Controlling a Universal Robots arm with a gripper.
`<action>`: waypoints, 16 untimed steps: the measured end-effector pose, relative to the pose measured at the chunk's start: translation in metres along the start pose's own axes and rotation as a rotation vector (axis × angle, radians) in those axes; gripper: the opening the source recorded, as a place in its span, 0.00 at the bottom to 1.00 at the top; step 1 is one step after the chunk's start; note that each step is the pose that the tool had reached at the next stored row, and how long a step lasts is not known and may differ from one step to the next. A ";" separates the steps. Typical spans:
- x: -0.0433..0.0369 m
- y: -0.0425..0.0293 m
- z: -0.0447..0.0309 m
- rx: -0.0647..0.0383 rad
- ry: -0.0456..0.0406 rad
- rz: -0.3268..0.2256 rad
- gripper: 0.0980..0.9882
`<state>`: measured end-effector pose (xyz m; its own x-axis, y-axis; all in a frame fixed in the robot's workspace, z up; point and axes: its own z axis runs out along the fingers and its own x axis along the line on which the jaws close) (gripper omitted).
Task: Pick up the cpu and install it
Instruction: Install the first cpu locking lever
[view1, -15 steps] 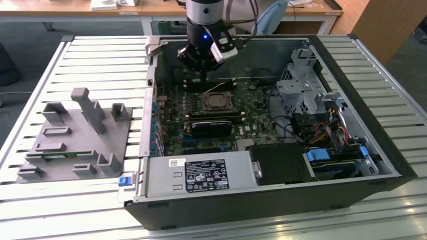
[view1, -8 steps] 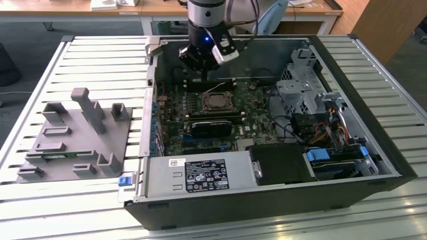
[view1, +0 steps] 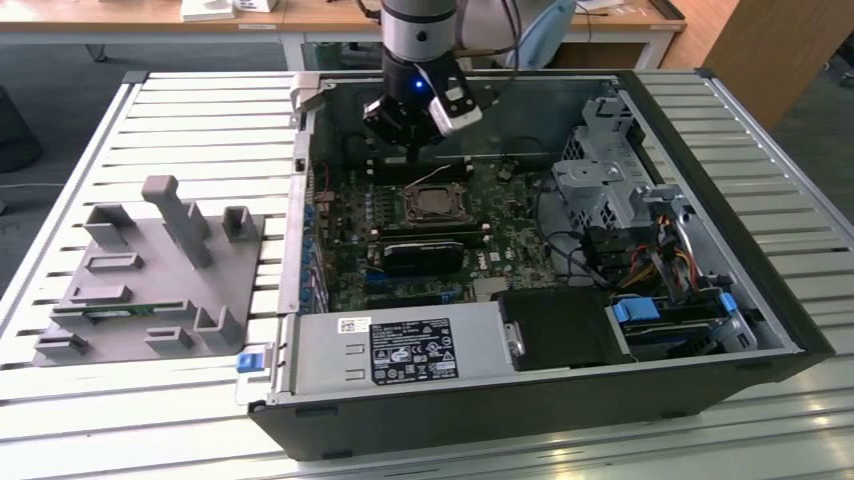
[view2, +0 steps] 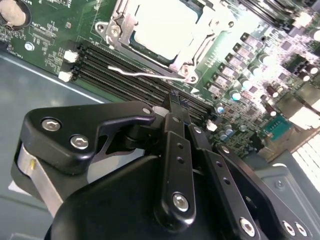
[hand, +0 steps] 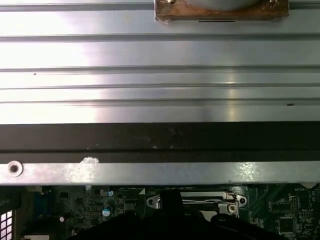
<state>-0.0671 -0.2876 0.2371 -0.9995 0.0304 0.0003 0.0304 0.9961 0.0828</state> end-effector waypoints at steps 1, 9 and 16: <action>-0.0007 0.0000 0.0006 0.000 0.0000 0.000 0.01; -0.0052 -0.0001 0.0029 0.000 0.0000 0.000 0.01; -0.0081 -0.0001 0.0042 0.000 -0.0001 0.000 0.01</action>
<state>-0.0590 -0.2876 0.2329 -0.9995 0.0305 0.0003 0.0304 0.9961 0.0829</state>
